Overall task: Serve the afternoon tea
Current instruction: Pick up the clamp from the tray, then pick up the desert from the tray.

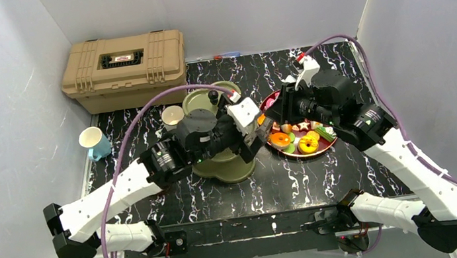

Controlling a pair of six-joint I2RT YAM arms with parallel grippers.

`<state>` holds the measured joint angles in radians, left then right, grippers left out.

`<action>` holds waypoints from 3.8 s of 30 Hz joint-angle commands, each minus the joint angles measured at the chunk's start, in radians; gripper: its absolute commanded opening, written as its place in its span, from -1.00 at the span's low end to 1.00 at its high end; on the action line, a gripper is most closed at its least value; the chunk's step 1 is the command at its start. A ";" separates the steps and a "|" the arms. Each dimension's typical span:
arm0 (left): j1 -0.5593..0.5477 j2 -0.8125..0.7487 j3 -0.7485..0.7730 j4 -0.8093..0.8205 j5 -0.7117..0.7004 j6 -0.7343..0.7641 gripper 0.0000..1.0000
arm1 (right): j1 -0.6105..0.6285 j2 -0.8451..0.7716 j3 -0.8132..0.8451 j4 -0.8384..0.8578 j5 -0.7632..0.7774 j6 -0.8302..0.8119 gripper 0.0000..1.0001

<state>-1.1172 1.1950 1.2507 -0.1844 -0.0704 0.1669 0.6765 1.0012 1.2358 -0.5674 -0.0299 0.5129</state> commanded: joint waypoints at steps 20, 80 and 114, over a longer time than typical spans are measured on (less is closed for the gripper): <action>0.702 0.231 0.752 -0.773 0.064 -0.046 0.96 | 0.003 0.003 -0.123 0.065 0.571 -0.225 -0.43; 1.015 0.061 0.328 -0.744 0.305 -0.098 0.96 | -0.055 0.299 -0.321 0.536 0.695 -0.148 0.04; 1.016 0.021 0.356 -0.744 0.351 -0.097 0.95 | -0.054 -0.165 -0.334 0.342 -0.049 -0.113 -0.88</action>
<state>-0.1066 1.2617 1.5700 -0.9195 0.2527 0.0635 0.6220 0.8516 0.9245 -0.2913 0.0563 0.2993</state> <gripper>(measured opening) 0.980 0.478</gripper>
